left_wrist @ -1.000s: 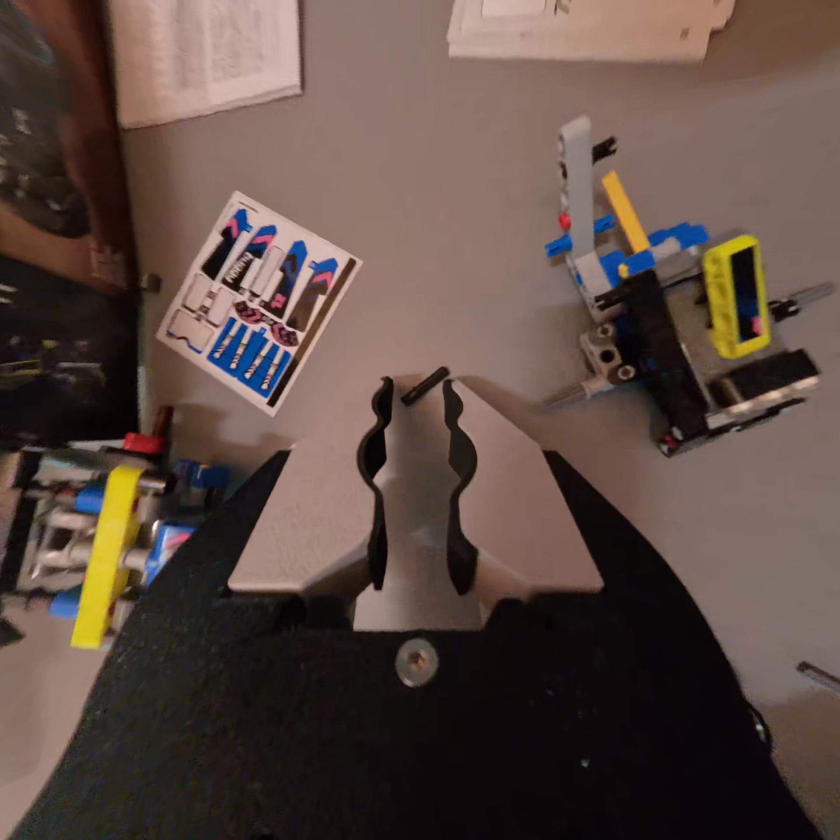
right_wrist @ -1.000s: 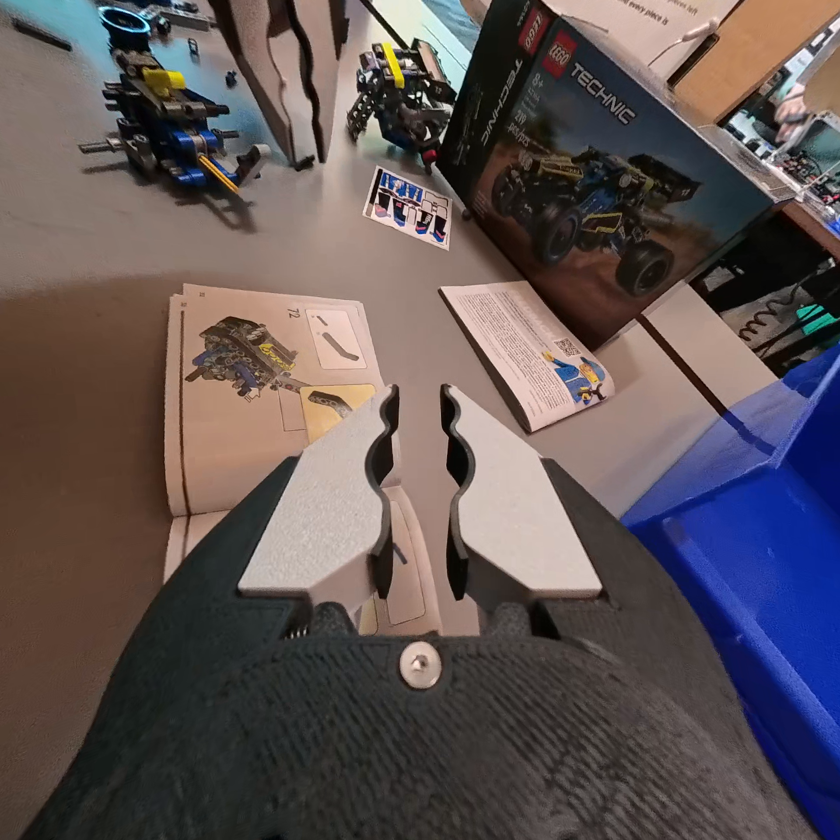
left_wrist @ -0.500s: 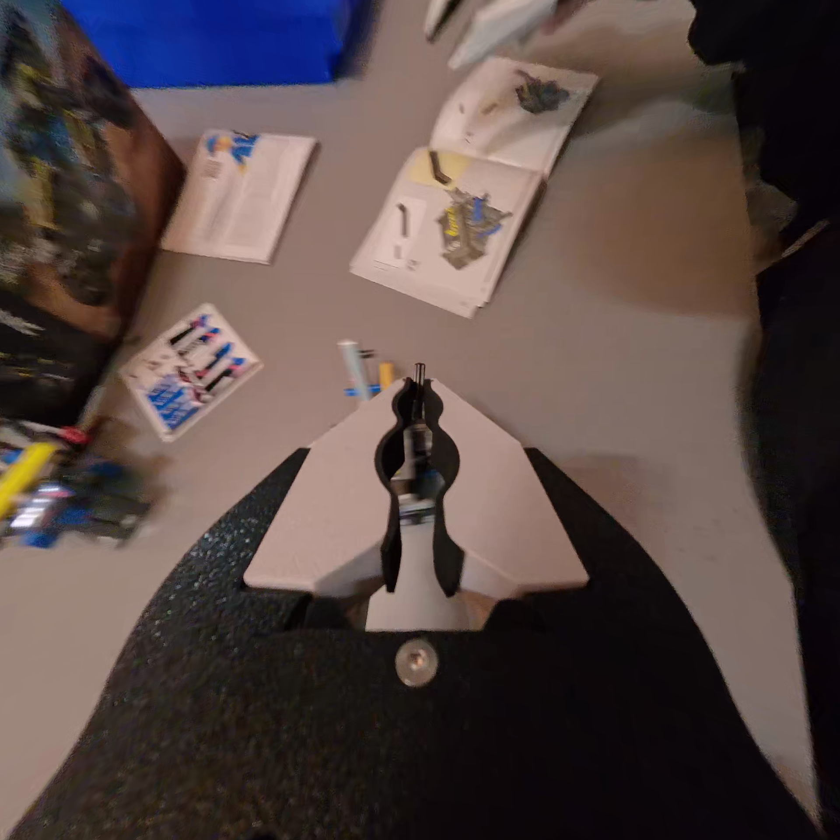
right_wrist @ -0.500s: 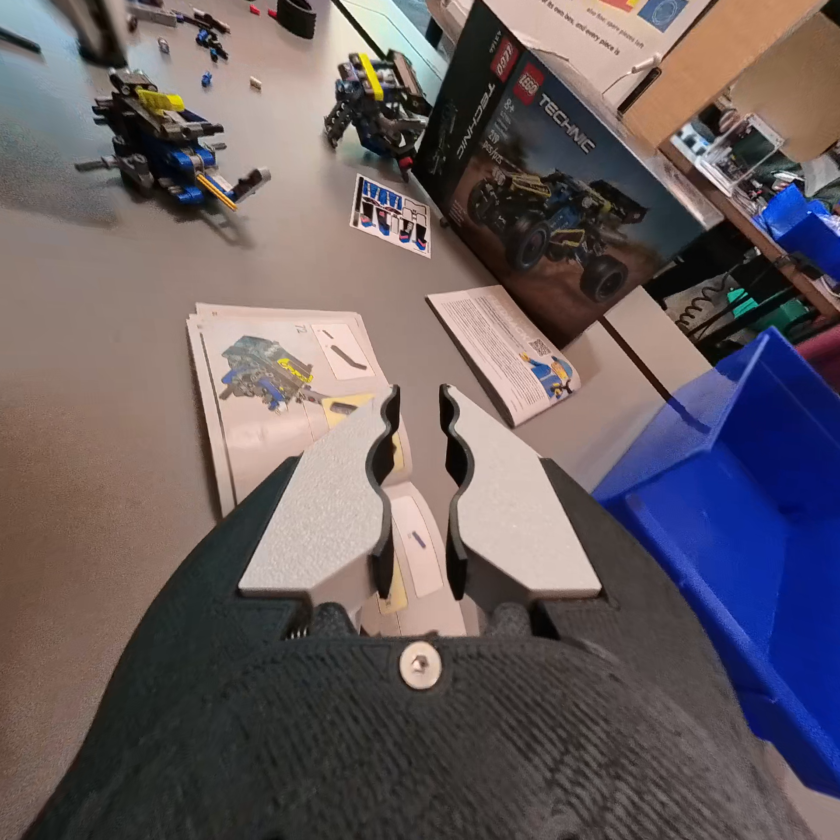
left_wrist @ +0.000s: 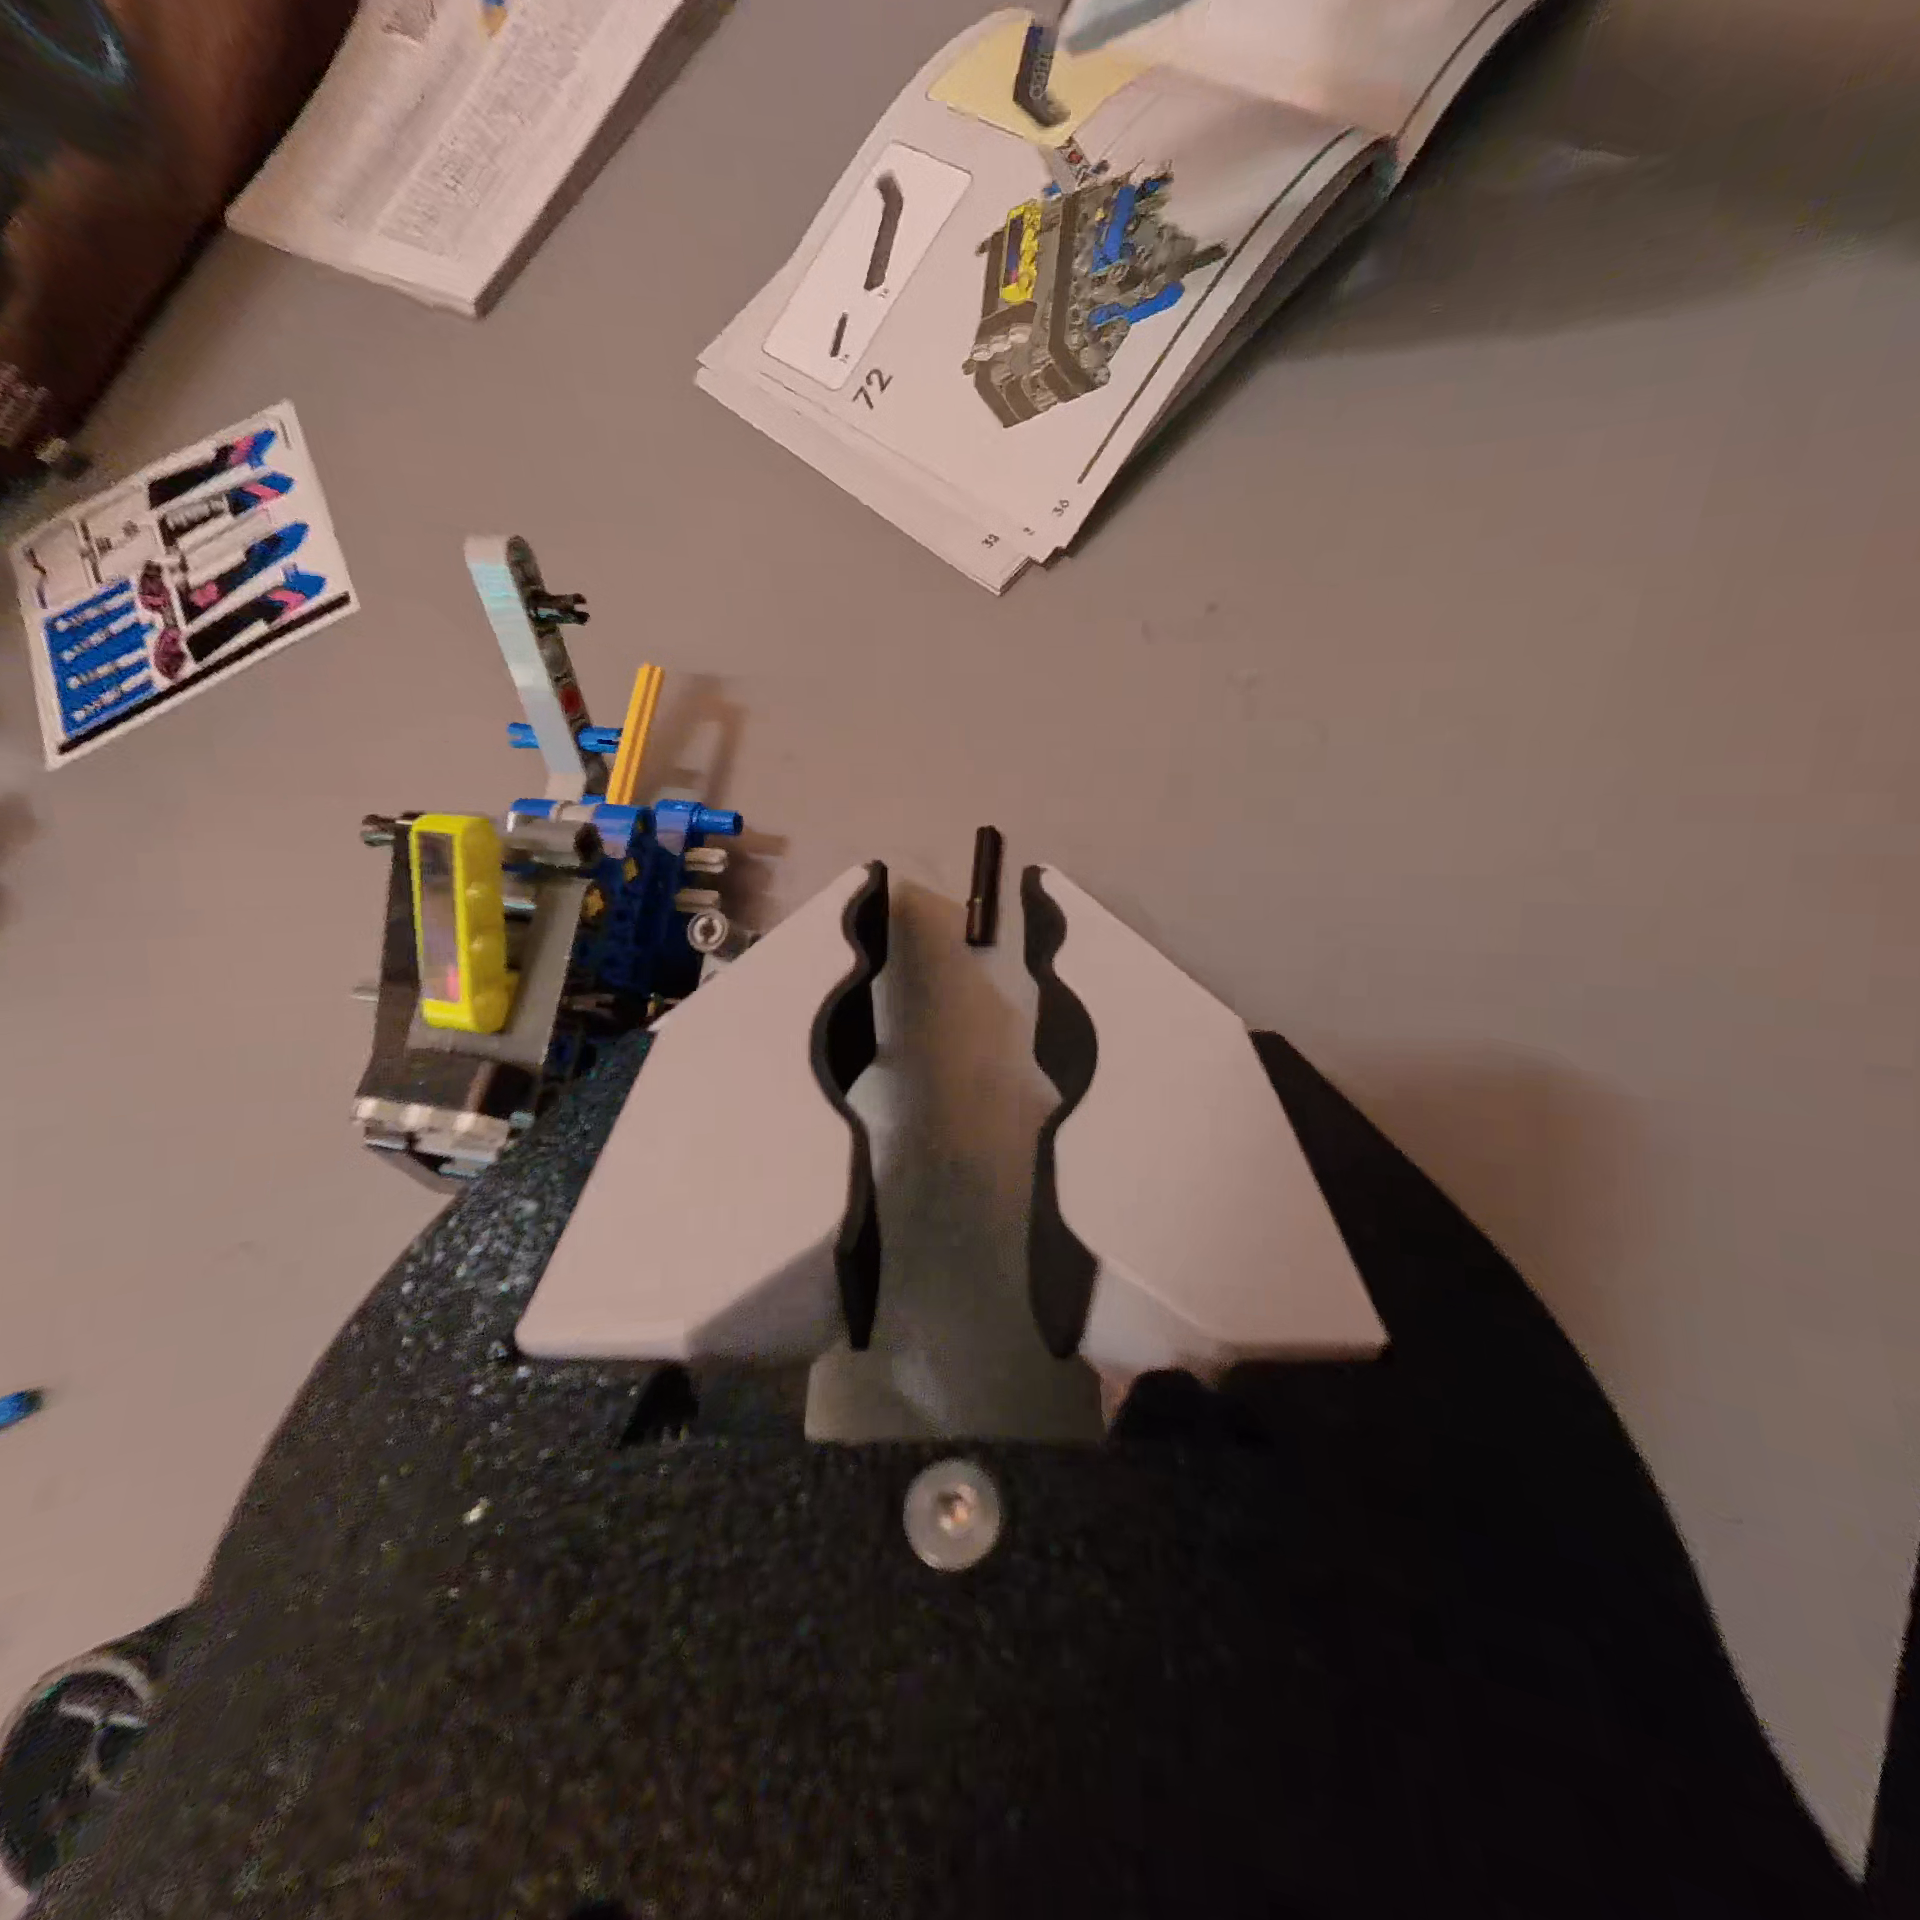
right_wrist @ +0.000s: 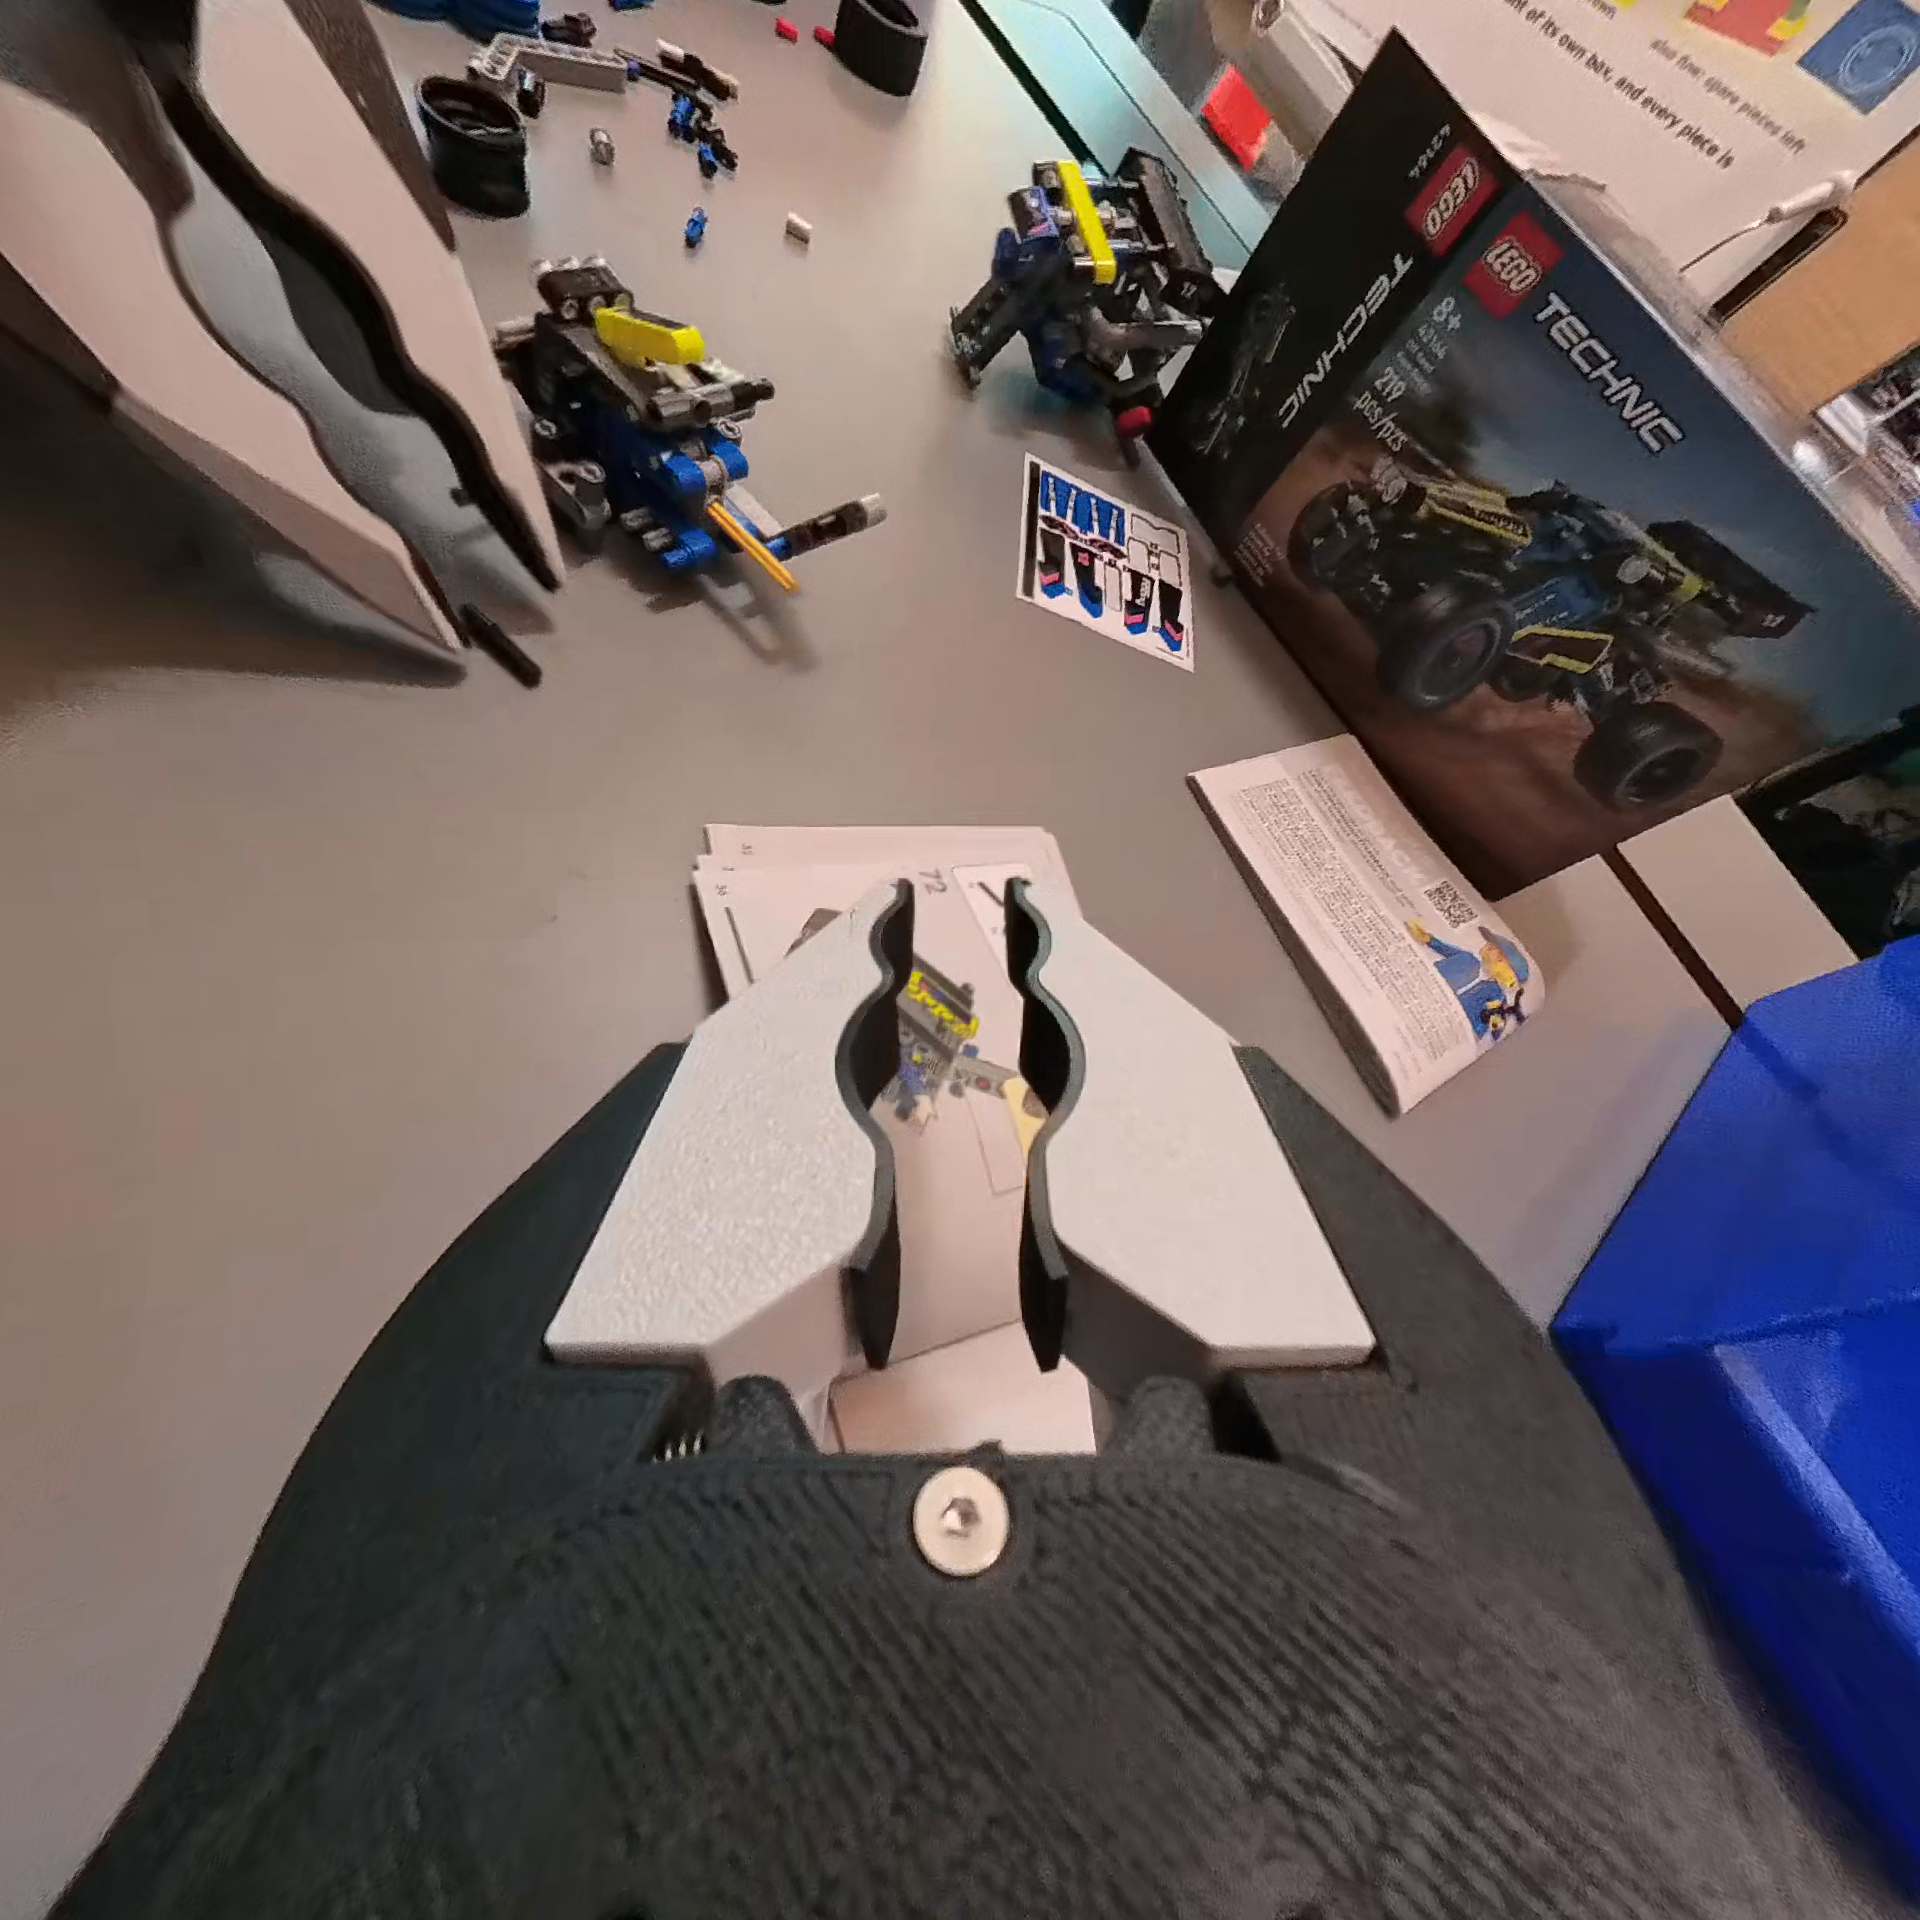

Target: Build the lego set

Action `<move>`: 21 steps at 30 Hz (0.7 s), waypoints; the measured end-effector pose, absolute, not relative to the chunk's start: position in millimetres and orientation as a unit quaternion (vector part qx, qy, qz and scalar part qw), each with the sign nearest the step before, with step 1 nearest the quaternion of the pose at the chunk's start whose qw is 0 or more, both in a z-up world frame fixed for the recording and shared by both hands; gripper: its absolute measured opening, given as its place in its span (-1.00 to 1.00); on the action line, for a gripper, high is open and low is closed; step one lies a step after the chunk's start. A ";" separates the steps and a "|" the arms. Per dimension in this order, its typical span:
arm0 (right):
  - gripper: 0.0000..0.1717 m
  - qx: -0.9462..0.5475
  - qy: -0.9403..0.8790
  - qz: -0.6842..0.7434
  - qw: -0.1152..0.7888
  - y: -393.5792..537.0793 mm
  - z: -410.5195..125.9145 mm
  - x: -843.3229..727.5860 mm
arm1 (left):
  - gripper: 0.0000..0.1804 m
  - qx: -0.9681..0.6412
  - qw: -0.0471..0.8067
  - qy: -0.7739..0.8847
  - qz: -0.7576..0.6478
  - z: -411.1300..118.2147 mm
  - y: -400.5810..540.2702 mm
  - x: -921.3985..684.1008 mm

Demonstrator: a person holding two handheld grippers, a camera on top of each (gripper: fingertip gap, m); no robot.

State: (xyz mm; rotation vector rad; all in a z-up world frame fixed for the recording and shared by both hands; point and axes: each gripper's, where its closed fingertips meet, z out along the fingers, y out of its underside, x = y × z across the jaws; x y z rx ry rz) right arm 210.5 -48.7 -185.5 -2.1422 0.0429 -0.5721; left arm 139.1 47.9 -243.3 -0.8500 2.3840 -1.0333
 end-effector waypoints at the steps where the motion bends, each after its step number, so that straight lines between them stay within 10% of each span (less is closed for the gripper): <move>1: -0.83 -0.865 0.022 -0.234 0.443 -51.7 -186.2 208.6 | -0.75 -0.301 0.209 0.846 -0.387 -235.0 49.7 137.3; 12: -0.83 -0.867 0.044 -0.246 0.430 -79.5 -194.1 186.1 | -0.85 -0.469 0.397 0.733 -0.292 -156.0 310.9 130.5; 21: -0.80 -0.878 0.029 -0.235 0.416 -84.2 -198.4 178.7 | -0.86 -0.516 0.221 0.804 -0.196 -249.9 456.3 105.6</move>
